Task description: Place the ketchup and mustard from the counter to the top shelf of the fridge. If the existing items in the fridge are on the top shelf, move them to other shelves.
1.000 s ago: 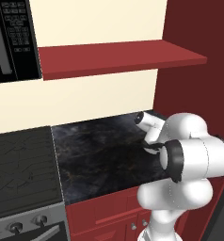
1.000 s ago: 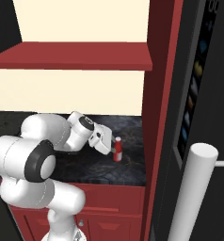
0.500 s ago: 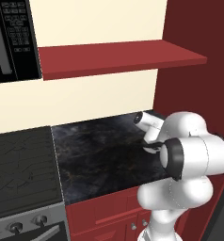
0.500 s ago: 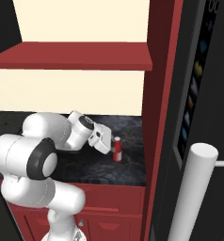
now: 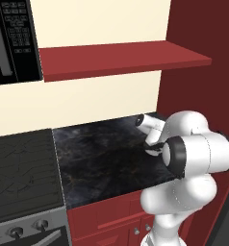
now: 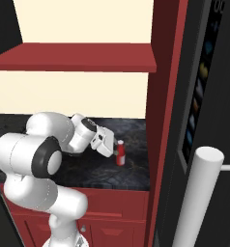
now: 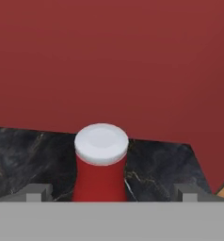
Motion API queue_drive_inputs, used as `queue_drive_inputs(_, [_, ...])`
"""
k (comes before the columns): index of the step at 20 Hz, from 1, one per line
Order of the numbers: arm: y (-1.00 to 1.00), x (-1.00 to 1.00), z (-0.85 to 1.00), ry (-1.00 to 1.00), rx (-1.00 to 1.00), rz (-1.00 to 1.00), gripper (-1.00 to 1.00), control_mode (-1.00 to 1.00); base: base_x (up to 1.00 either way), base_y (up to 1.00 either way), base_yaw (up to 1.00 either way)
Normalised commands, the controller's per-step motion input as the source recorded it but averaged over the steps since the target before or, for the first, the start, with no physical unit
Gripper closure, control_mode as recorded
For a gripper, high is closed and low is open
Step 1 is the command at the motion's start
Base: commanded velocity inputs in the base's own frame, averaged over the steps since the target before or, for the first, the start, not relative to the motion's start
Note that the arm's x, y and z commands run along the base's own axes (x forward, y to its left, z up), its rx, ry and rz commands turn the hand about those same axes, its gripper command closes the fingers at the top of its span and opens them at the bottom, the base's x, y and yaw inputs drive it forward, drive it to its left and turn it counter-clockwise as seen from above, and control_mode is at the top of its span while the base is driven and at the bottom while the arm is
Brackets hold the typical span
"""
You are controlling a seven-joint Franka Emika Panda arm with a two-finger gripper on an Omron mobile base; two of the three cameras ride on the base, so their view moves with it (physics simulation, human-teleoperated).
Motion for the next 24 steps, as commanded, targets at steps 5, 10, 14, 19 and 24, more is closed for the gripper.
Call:
queue_drive_inputs(5, [0.00,0.04,-0.09,0.00,0.00,0.00,-1.00,-1.00,0.00,0.00,0.00])
queue_drive_inputs(10, [0.00,0.02,-0.10,0.00,0.00,0.00,-1.00,-1.00,0.00,0.00,0.00])
queue_drive_inputs(14, [0.00,0.00,-0.14,0.00,0.00,0.00,-1.00,-1.00,0.00,0.00,0.00])
queue_drive_inputs(19, [-0.14,0.00,-0.08,0.00,0.00,0.00,-1.00,-1.00,0.00,0.00,0.00])
queue_drive_inputs(24, [-0.05,0.01,0.00,0.00,0.00,0.00,-1.00,-1.00,0.00,0.00,0.00])
